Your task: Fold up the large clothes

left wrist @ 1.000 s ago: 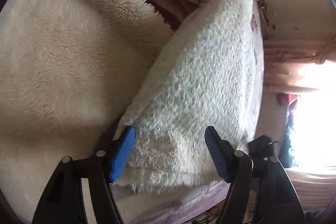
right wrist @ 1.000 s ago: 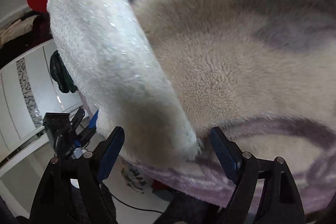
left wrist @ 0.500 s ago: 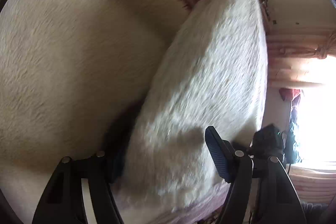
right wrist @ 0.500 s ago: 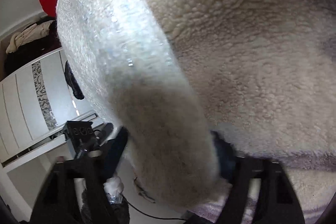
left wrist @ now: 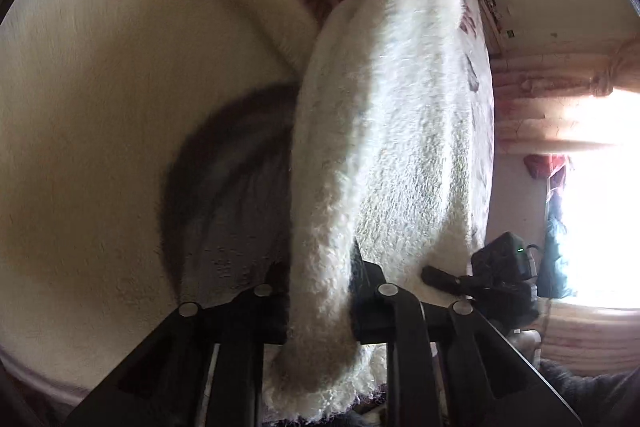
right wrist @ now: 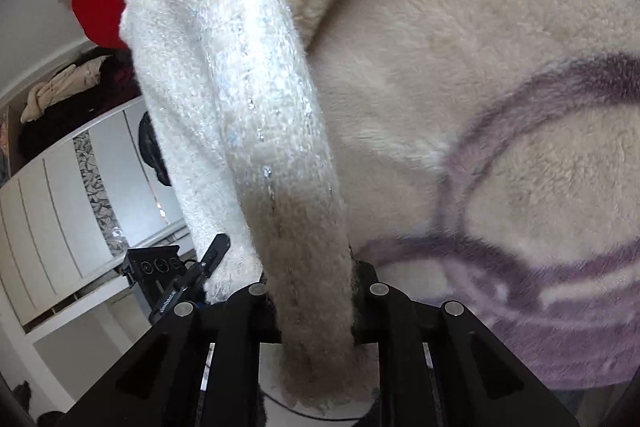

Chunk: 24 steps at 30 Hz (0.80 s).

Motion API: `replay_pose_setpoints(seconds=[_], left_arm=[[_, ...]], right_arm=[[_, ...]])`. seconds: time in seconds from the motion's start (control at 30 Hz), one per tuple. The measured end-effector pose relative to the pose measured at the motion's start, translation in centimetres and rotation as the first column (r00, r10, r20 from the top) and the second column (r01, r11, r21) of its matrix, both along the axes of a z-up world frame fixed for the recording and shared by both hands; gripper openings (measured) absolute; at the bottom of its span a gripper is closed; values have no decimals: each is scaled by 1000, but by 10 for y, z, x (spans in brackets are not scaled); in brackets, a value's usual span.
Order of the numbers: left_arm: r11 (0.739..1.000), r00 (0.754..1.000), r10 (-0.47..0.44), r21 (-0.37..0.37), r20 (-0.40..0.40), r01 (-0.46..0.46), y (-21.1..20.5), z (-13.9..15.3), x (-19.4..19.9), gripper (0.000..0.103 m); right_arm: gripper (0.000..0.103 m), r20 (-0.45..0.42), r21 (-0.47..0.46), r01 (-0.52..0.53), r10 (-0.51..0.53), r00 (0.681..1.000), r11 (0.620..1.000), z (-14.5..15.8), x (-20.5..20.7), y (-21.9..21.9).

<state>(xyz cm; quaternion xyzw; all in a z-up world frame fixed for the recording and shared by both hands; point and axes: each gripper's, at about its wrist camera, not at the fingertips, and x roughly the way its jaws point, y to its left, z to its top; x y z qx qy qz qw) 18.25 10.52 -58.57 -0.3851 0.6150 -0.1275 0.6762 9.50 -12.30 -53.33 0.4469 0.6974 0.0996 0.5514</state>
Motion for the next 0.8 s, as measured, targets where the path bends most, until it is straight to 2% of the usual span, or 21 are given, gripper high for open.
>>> replay_pose_setpoints(seconds=[0.1, 0.23, 0.27, 0.3, 0.33, 0.37, 0.57, 0.7, 0.8], left_arm=[[997, 999, 33, -64, -38, -35, 8, -27, 7, 26], [995, 999, 35, -96, -32, -38, 11, -35, 7, 26], [994, 998, 42, -97, -35, -46, 12, -34, 5, 25], [994, 998, 47, -101, -37, -51, 10, -30, 5, 19], [993, 998, 44, -103, -37, -48, 11, -25, 2, 16], [993, 999, 43, -104, -31, -46, 15, -19, -5, 16], [991, 998, 66, -117, 19, -63, 38, 48, 0, 14], [992, 993, 86, -105, 87, -77, 44, 94, 38, 14], [984, 984, 127, -138, 127, -109, 42, 112, 80, 14]], right_arm=[[45, -44, -18, 15, -16, 999, 1000, -22, 3, -7], [48, -42, 32, 30, -29, 999, 999, -42, 7, -3], [47, -31, 37, 29, -28, 999, 999, -43, 8, 0], [33, -16, 35, 26, -25, 1000, 999, -39, 8, 3], [22, -4, 50, 22, -22, 1000, 998, -38, 10, 7], [21, 1, 58, 18, -18, 1000, 998, -31, 13, 22], [18, 28, 142, 43, -47, 998, 989, 22, 24, 39], [18, 85, 200, 58, -76, 993, 978, 68, 52, 44], [18, 110, 258, 99, -131, 985, 961, 89, 79, 31]])
